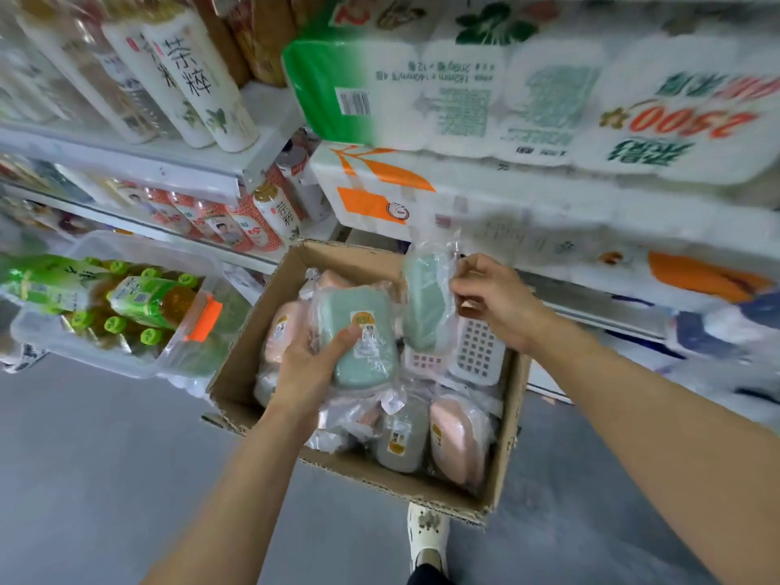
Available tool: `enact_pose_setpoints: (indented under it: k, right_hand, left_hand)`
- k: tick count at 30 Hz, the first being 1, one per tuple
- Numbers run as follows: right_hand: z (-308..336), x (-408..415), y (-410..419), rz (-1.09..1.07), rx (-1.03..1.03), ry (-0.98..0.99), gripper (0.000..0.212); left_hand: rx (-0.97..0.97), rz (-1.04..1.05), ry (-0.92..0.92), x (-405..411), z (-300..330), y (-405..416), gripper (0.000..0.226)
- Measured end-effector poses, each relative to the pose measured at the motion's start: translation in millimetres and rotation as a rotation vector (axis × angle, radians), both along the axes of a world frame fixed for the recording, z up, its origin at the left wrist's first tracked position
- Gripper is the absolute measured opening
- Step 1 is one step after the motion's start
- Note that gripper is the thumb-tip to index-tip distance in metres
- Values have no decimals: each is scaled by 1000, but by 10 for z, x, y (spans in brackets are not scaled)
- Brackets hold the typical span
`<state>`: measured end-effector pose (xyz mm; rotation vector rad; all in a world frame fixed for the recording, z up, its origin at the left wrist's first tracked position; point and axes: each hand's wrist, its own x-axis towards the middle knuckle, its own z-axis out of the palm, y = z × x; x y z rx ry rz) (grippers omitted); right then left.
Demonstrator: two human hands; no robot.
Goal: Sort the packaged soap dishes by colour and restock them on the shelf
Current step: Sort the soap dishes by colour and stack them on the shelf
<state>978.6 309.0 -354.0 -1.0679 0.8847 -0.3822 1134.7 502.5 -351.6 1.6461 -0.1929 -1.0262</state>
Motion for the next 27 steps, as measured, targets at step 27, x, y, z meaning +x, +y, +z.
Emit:
enact_pose_setpoints:
  k: [27]
  right_hand:
    - [795,-6755,186,-930,49,8,54]
  left_hand:
    - [86,-977,443,-6080,751,-2048,37]
